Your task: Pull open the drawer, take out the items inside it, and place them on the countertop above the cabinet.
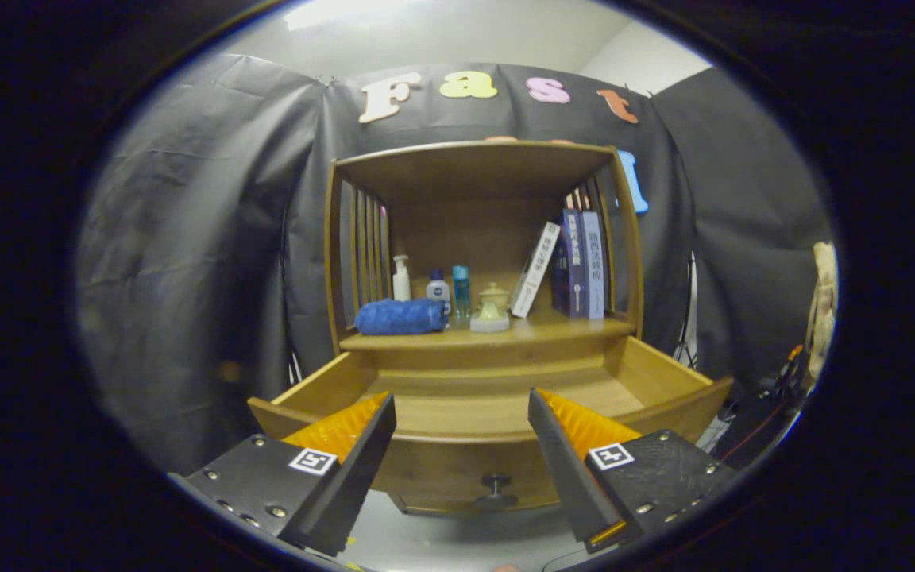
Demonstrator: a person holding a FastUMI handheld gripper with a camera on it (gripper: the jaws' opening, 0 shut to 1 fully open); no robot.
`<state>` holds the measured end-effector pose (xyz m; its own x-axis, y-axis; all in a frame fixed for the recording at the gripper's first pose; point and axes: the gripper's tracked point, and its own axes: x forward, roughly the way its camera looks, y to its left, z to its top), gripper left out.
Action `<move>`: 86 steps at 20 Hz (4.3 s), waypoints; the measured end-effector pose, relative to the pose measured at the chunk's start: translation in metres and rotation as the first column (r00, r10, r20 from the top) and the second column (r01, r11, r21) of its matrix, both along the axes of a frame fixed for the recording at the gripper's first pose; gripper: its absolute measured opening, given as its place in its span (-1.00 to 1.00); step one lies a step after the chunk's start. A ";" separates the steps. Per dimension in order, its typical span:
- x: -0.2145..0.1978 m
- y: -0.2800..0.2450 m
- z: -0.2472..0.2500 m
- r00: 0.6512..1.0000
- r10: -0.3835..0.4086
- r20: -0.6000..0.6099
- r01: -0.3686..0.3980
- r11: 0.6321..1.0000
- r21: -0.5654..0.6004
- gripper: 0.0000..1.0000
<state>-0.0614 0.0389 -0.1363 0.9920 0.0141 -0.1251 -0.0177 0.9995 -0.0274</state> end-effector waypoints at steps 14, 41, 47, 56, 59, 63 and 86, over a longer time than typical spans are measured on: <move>0.004 -0.032 -0.079 0.982 -0.067 -0.175 0.061 0.997 -0.040 1.00; 0.130 -0.032 -0.108 0.975 -0.099 -0.199 0.097 0.995 -0.022 0.99; 0.170 -0.031 -0.111 0.968 -0.100 -0.230 0.100 0.995 -0.015 0.98; 0.196 -0.031 -0.112 0.957 -0.096 -0.276 0.096 0.995 -0.012 0.98; 0.204 -0.032 -0.112 0.954 -0.091 -0.286 0.092 0.996 -0.013 0.98; 0.212 -0.033 -0.113 0.955 -0.090 -0.284 0.088 0.996 -0.019 0.98; 0.134 -0.002 0.005 0.995 -0.080 -0.068 0.076 0.995 -0.059 0.98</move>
<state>0.0731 0.0372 -0.1316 0.9786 -0.0716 -0.1927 0.0559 0.9948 -0.0854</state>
